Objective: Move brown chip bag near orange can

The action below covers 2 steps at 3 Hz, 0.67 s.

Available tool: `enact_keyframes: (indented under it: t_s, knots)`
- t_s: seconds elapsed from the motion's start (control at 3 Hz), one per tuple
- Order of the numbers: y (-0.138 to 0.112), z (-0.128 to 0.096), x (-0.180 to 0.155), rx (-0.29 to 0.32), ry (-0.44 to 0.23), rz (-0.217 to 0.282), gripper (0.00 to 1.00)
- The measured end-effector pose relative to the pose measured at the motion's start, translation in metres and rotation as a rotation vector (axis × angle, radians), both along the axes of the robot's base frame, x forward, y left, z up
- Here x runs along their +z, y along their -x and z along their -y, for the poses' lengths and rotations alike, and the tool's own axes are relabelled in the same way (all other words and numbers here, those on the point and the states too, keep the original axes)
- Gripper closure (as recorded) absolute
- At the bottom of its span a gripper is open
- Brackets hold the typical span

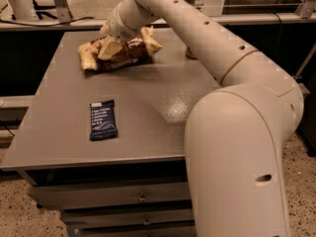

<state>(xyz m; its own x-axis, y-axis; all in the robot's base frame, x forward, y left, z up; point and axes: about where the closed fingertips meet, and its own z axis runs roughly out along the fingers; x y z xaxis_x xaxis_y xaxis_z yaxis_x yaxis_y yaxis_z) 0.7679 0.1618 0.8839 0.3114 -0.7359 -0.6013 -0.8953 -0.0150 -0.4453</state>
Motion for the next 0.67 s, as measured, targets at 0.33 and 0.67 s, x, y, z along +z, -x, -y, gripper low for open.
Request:
enact_keyframes:
  t_s: [0.33,0.67]
  knots:
    - [0.0022,0.0013,-0.0015,0.001,-0.003,-0.002,0.64]
    - [0.0068,0.004,0.0007,0.001,-0.01,0.0,0.87]
